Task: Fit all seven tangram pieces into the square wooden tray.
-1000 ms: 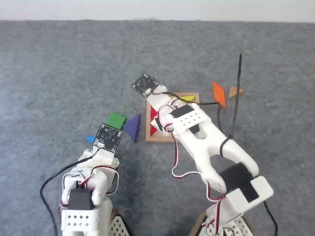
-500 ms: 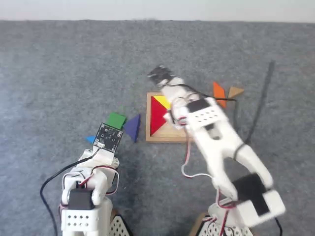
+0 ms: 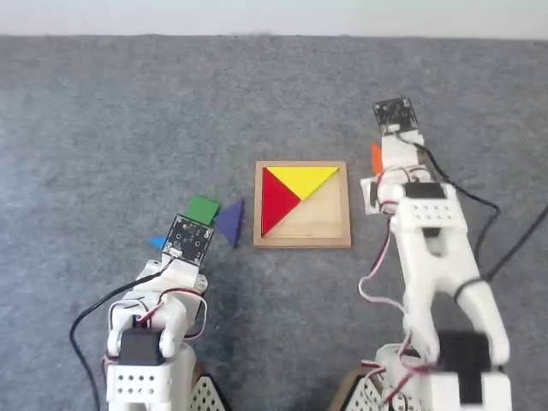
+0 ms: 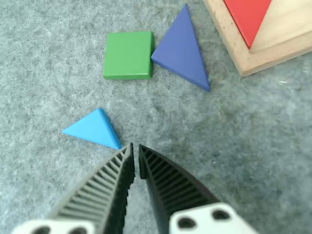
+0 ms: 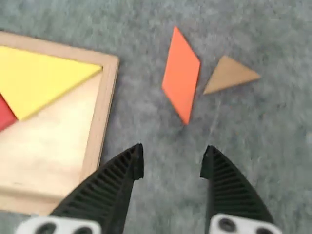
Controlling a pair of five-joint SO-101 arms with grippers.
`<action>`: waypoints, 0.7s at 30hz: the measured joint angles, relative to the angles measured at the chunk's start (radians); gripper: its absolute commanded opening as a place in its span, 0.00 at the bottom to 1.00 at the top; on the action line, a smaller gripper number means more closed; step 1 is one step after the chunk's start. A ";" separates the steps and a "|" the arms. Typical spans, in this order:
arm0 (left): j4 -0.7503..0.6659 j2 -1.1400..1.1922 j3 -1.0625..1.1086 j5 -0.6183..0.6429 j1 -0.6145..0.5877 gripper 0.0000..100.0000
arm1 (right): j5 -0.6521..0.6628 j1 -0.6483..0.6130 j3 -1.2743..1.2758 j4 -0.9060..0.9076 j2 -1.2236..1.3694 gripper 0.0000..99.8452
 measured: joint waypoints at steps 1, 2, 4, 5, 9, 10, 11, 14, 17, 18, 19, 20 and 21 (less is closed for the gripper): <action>0.000 0.000 0.000 0.000 0.000 0.02 | -0.003 0.000 -0.037 0.005 0.035 0.22; 0.000 0.000 0.000 0.000 0.000 0.02 | -0.012 -0.002 -0.075 0.009 0.078 0.22; 0.000 0.000 0.000 0.000 0.000 0.02 | -0.043 -0.003 -0.164 0.011 0.167 0.22; 0.000 0.000 0.000 0.000 0.000 0.02 | -0.054 -0.002 -0.218 0.017 0.219 0.22; 0.000 0.000 0.000 0.000 0.000 0.02 | -0.064 0.003 -0.445 0.089 0.440 0.22; 0.000 0.000 0.000 0.000 0.000 0.02 | -0.064 0.002 -0.503 0.109 0.496 0.22; 0.000 0.000 0.000 0.000 0.000 0.02 | -0.064 0.000 -0.555 0.129 0.552 0.22; 0.000 0.000 0.000 0.000 0.000 0.02 | -0.071 -0.002 -0.694 0.169 0.694 0.22; 0.000 0.000 0.000 0.000 0.000 0.02 | -0.071 0.000 -0.784 0.192 0.787 0.21; 0.000 0.000 0.000 0.000 0.000 0.02 | -0.071 0.000 -0.809 0.203 0.809 0.20; 0.000 0.000 0.000 0.000 0.000 0.02 | -0.071 0.000 -0.833 0.213 0.827 0.17; 0.000 0.000 0.000 0.000 0.000 0.02 | -0.071 0.000 -0.853 0.229 0.839 0.13; 0.000 0.000 0.000 0.000 0.000 0.02 | -0.071 0.000 -0.872 0.245 0.844 0.08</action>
